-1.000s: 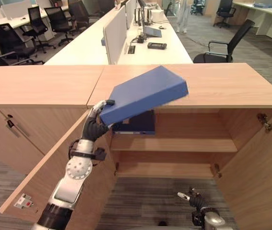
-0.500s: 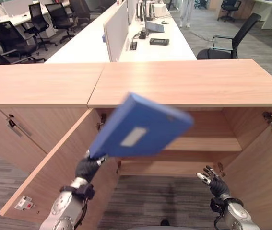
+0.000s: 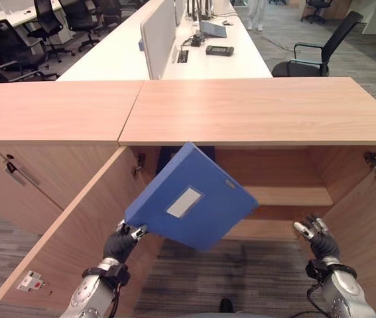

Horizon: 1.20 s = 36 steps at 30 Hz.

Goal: Put the empty folder in the office cabinet

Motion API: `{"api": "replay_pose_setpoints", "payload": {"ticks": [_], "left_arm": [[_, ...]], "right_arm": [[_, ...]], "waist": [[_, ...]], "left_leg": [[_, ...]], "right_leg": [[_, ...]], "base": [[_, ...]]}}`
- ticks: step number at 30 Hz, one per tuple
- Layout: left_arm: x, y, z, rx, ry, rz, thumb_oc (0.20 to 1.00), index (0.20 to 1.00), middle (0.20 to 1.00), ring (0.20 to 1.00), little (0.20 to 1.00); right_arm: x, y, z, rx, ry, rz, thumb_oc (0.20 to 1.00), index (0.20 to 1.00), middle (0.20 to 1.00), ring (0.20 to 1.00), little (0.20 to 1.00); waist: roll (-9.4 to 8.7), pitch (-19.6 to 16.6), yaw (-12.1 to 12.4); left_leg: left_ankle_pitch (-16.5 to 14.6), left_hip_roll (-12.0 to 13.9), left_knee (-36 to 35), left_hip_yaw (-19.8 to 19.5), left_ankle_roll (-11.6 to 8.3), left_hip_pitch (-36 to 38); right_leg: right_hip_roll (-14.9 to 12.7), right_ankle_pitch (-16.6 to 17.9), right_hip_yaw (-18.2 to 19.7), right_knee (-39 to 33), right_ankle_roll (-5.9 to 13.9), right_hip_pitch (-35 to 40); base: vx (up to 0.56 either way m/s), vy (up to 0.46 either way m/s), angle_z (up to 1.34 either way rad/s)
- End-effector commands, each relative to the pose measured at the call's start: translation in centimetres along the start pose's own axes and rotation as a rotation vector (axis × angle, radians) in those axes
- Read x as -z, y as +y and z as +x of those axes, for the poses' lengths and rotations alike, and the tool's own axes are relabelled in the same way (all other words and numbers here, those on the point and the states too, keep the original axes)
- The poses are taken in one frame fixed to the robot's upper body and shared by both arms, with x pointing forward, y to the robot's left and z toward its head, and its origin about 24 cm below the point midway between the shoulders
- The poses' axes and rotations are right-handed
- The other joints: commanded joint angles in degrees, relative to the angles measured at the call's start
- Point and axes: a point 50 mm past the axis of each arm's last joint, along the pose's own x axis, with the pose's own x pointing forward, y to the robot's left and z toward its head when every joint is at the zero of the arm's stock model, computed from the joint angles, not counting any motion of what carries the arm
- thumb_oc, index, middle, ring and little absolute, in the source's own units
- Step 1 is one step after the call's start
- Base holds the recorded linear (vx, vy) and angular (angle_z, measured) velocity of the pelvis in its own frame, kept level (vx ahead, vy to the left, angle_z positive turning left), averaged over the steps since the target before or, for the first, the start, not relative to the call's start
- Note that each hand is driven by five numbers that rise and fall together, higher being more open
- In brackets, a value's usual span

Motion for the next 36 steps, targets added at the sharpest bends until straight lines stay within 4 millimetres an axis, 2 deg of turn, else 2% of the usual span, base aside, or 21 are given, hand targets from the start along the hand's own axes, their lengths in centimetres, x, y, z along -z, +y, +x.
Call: {"api": "replay_pose_setpoints", "payload": {"ticks": [1, 3, 4, 7, 9, 13, 18, 20, 26, 32, 36], "left_arm": [[-3.5, -0.8, 0.4, 0.081, -0.176, 0.117, 0.2, 0.2, 0.2, 0.2, 0.2], [-3.7, -1.1, 0.6, 0.103, -0.18, 0.164, 0.2, 0.2, 0.2, 0.2, 0.2], [-3.6, -1.1, 0.6, 0.103, -0.18, 0.164, 0.2, 0.2, 0.2, 0.2, 0.2], [-4.6, -1.8, 1.0, 0.152, -0.215, 0.221, 0.2, 0.2, 0.2, 0.2, 0.2], [-4.8, -1.9, 1.0, 0.167, -0.223, 0.237, 0.2, 0.2, 0.2, 0.2, 0.2], [-5.7, -3.2, 1.6, 0.238, -0.262, 0.312, 0.2, 0.2, 0.2, 0.2, 0.2], [-6.2, -4.5, 2.1, 0.325, -0.277, 0.373, 0.2, 0.2, 0.2, 0.2, 0.2], [-6.2, -5.2, 2.4, 0.377, -0.271, 0.39, 0.2, 0.2, 0.2, 0.2, 0.2], [-6.5, -6.0, 2.7, 0.434, -0.277, 0.424, 0.2, 0.2, 0.2, 0.2, 0.2], [-6.3, -6.8, 2.9, 0.495, -0.259, 0.434, 0.2, 0.2, 0.2, 0.2, 0.2], [-6.2, -7.6, 3.2, 0.55, -0.246, 0.441, 0.2, 0.2, 0.2, 0.2, 0.2]], "right_arm": [[-5.5, 0.8, 0.6, -0.061, -0.266, -0.124, 1.0, 1.0, 1.0, 1.0, 1.0], [-7.1, 2.1, 0.1, -0.168, -0.338, -0.144, 1.0, 1.0, 1.0, 1.0, 1.0], [-7.1, 2.1, 0.1, -0.168, -0.338, -0.144, 1.0, 1.0, 1.0, 1.0, 1.0], [-7.6, 3.6, 0.1, -0.287, -0.343, -0.289, 1.0, 1.0, 1.0, 1.0, 1.0], [-7.7, 3.8, 0.2, -0.308, -0.34, -0.309, 1.0, 1.0, 1.0, 1.0, 1.0], [-6.2, 5.5, 1.1, -0.436, -0.246, -0.417, 1.0, 1.0, 1.0, 1.0, 1.0], [-5.4, 6.9, 2.3, -0.534, -0.188, -0.54, 1.0, 1.0, 1.0, 1.0, 1.0], [-5.2, 8.1, 2.8, -0.585, -0.173, -0.551, 1.0, 1.0, 1.0, 1.0, 1.0], [-5.5, 9.4, 3.4, -0.626, -0.186, -0.56, 1.0, 1.0, 1.0, 1.0, 1.0], [-6.7, 10.5, 4.0, -0.634, -0.242, -0.558, 1.0, 1.0, 1.0, 1.0, 1.0], [-7.7, 12.2, 4.2, -0.669, -0.289, -0.528, 1.0, 1.0, 1.0, 1.0, 1.0]], "waist": [[-2.75, -1.3, 0.3], [-2.95, -1.3, 0.4], [-2.95, -1.3, 0.4], [-3.2, -1.4, 0.8], [-3.23, -1.4, 0.9], [-3.59, -1.5, 1.7], [-3.72, -1.7, 2.2], [-3.74, -1.8, 2.5], [-3.73, -2.0, 2.8], [-3.7, -2.3, 3.1], [-3.79, -2.5, 3.3]], "left_leg": [[-3.4, -1.7, 0.1, -6.1, 0.59, -0.5], [-3.4, -1.6, 0.1, -6.0, 0.54, -0.4], [-3.4, -1.6, 0.1, -6.0, 0.54, -0.4], [-3.4, -1.5, 0.1, -6.0, 0.48, -0.5], [-3.4, -1.5, 0.1, -6.0, 0.45, -0.5], [-3.2, -1.5, 0.1, -6.1, 0.31, -0.5], [-2.9, -1.4, 0.1, -6.2, 0.17, -0.7], [-2.8, -1.4, 0.1, -6.3, 0.12, -0.7], [-2.7, -1.4, 0.1, -6.5, 0.09, -0.6], [-2.6, -1.4, 0.1, -6.5, 0.07, -0.5], [-2.6, -1.3, 0.1, -6.6, 0.05, -0.4]], "right_leg": [[-2.5, -3.7, -1.9, 0.4, 4.87, 4.8], [-2.5, -3.8, -2.1, 0.4, 4.87, 4.8], [-2.5, -3.8, -2.1, 0.4, 4.87, 4.8], [-2.6, -3.8, -2.2, 0.4, 4.84, 4.8], [-2.7, -3.8, -2.2, 0.4, 4.84, 4.8], [-2.7, -3.8, -2.5, 0.4, 4.74, 4.9], [-2.8, -3.7, -2.7, 0.4, 4.68, 4.9], [-2.8, -3.6, -2.8, 0.4, 4.64, 5.0], [-2.9, -3.6, -2.9, 0.4, 4.63, 5.2], [-2.9, -3.4, -3.0, 0.4, 4.66, 5.4], [-2.9, -3.3, -3.0, 0.4, 4.63, 5.3]], "base": [[0.0, 0.0, 0.0], [0.0, 0.0, 0.0], [0.0, 0.0, 0.0], [0.0, 0.0, 0.0], [0.0, 0.0, 0.0], [0.0, 0.0, 0.0], [0.0, 0.0, 0.0], [-0.01, -0.003, 0.04], [0.0, -0.001, 0.03], [0.0, -0.002, 0.01], [0.0, 0.0, 0.0]]}}
